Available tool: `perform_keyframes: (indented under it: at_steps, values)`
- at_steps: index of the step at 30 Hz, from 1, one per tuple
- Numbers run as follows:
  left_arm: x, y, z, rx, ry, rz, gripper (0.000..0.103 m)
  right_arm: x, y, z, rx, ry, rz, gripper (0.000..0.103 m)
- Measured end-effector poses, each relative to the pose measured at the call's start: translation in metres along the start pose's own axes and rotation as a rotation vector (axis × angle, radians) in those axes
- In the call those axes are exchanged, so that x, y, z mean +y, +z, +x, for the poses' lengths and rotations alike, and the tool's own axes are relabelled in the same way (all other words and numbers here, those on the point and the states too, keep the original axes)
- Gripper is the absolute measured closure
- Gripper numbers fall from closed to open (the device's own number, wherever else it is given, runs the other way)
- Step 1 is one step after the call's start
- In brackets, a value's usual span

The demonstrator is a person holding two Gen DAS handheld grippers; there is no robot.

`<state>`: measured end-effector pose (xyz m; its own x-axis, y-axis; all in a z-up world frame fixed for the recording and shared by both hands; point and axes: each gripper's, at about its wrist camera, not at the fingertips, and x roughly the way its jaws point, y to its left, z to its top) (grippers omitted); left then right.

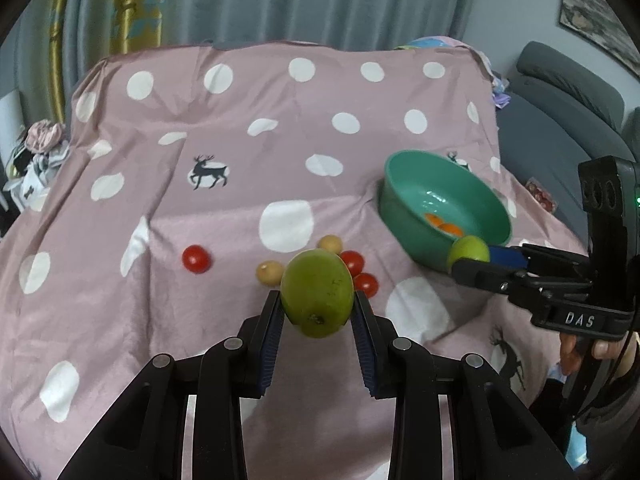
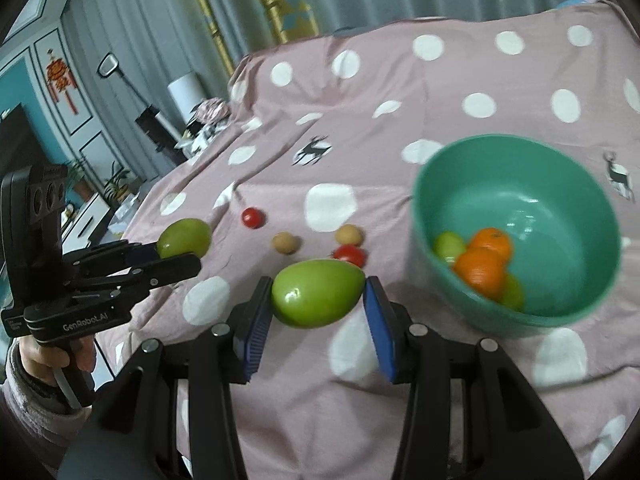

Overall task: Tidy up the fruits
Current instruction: 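Carry both green fruits into the teal bowl and open both tools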

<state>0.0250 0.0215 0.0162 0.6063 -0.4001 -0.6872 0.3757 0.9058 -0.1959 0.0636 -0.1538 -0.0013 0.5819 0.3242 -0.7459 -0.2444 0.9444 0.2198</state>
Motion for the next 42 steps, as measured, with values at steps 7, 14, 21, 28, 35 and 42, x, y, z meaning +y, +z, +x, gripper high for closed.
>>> perform_keyframes:
  at_steps: [7, 14, 21, 28, 35, 42]
  values:
    - [-0.021, 0.013, 0.002, -0.018, -0.024, 0.03, 0.068, -0.032, -0.003, -0.03, -0.063, -0.06, 0.069, 0.057]
    - [-0.038, 0.031, 0.016, -0.017, -0.064, 0.038, 0.068, -0.056, -0.003, -0.045, -0.11, -0.107, 0.112, 0.057]
    - [-0.071, 0.053, 0.035, -0.021, -0.11, 0.1, 0.068, -0.076, -0.01, -0.049, -0.121, -0.141, 0.132, 0.057]
    - [-0.105, 0.067, 0.072, 0.007, -0.161, 0.176, 0.068, -0.091, -0.01, -0.048, -0.126, -0.161, 0.15, 0.057]
    - [-0.126, 0.074, 0.101, 0.054, -0.173, 0.229, 0.068, -0.102, -0.003, -0.04, -0.119, -0.18, 0.153, 0.057]
    - [-0.131, 0.076, 0.116, 0.086, -0.167, 0.241, 0.068, -0.109, 0.0, -0.03, -0.102, -0.222, 0.142, 0.057]
